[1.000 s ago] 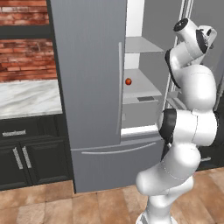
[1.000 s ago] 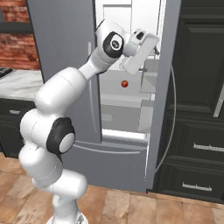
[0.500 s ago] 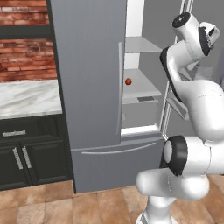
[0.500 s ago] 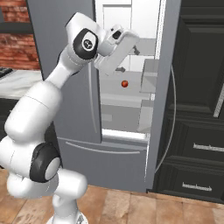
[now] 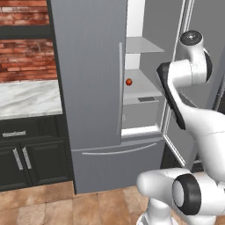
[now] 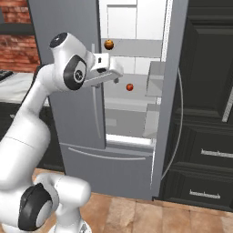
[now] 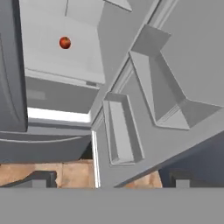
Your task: Retrieve the orange and apple from the fridge and place them into the bowl on the dining table.
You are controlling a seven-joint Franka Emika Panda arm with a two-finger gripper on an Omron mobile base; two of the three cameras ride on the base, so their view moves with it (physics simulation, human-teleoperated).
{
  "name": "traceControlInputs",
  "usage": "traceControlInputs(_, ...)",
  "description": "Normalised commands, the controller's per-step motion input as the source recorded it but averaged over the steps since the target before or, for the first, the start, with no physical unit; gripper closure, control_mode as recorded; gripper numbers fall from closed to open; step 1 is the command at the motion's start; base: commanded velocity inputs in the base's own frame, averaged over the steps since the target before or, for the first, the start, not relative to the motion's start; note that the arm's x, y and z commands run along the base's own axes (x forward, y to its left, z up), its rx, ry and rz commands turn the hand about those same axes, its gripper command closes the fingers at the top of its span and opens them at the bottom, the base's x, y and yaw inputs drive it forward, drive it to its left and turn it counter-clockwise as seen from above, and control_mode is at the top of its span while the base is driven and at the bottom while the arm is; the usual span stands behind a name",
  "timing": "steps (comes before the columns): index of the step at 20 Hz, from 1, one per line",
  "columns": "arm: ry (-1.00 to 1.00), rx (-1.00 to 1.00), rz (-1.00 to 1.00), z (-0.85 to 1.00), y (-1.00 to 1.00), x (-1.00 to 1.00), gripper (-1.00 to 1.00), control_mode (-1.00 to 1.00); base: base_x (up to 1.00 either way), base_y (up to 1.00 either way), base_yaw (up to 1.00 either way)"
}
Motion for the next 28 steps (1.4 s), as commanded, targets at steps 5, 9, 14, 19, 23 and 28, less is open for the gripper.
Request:
traceControlInputs(5, -0.42, 0.48, -0.11, -0.34, 0.99, 0.00, -1.00, -1.00, 0.00, 0.00, 0.00)
traceControlInputs(9, -0.15, 0.30, -0.07, -0.01, 0.84, 0.04, -1.00, -1.00, 0.00, 0.00, 0.00)
traceControlInputs(14, 0.01, 0.04, 0.00, 0.16, 0.18, 0.11, -1.00, -1.00, 0.00, 0.00, 0.00)
traceControlInputs(19, 0.01, 0.00, 0.00, 0.26, 0.00, 0.28, -1.00, -1.00, 0.00, 0.00, 0.00)
traceControlInputs(23, 0.05, 0.00, 0.06, 0.00, 0.23, 0.83, -1.00, -1.00, 0.00, 0.00, 0.00)
traceControlInputs(28, 0.02, 0.00, 0.11, -0.29, 0.34, 0.80, -1.00, -1.00, 0.00, 0.00, 0.00)
